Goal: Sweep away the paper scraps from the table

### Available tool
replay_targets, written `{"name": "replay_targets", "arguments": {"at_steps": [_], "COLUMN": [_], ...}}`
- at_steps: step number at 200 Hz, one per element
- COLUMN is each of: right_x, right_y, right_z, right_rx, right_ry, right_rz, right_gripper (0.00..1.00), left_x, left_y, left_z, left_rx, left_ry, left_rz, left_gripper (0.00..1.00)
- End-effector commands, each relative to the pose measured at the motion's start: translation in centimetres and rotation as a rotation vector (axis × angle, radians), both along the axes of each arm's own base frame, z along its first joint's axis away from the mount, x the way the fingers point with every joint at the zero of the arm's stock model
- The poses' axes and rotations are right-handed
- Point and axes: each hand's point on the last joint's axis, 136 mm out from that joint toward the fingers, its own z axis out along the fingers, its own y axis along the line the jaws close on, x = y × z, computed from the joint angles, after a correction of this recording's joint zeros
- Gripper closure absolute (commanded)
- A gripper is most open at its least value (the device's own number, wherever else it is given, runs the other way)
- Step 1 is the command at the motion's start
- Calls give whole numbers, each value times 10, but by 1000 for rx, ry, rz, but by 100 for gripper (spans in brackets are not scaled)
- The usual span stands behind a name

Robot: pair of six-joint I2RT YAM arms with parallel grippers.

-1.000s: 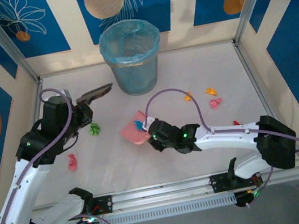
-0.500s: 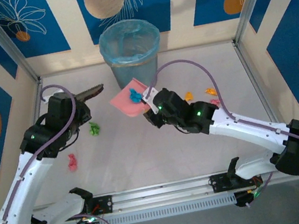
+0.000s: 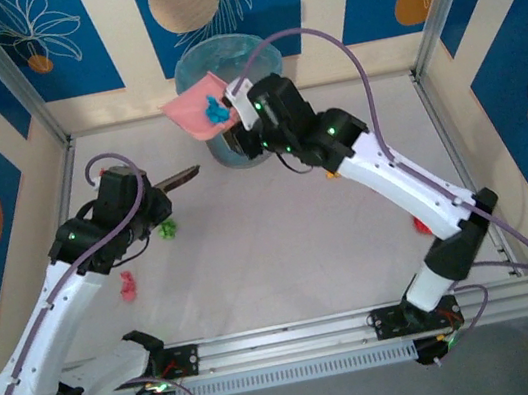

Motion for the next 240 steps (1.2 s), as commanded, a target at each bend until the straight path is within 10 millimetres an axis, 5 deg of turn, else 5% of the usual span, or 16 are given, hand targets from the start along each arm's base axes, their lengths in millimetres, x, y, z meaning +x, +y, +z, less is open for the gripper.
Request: {"name": "replay_targets", "arguments": {"at_steps": [1,51,99,240], "right_x": [11,48,74,100], "right_y": [9,21,10,0], "right_z": [3,23,40,9], "right_rx": [23,173,416,609], "right_ry": [75,199,350,675], "right_rz": [31,30,24,-16], "right_gripper": [100,100,100,100], "left_x": [7,7,4,10], "left_y": [-5,-5,-4,-13], "left_z": [9,8,3,-1], "left_rx": [-56,-62,-66,-73], "left_ry": [-40,-40,-33,-9], "left_rz": [8,6,8,-16], "left_gripper": [100,100,100,100]}}
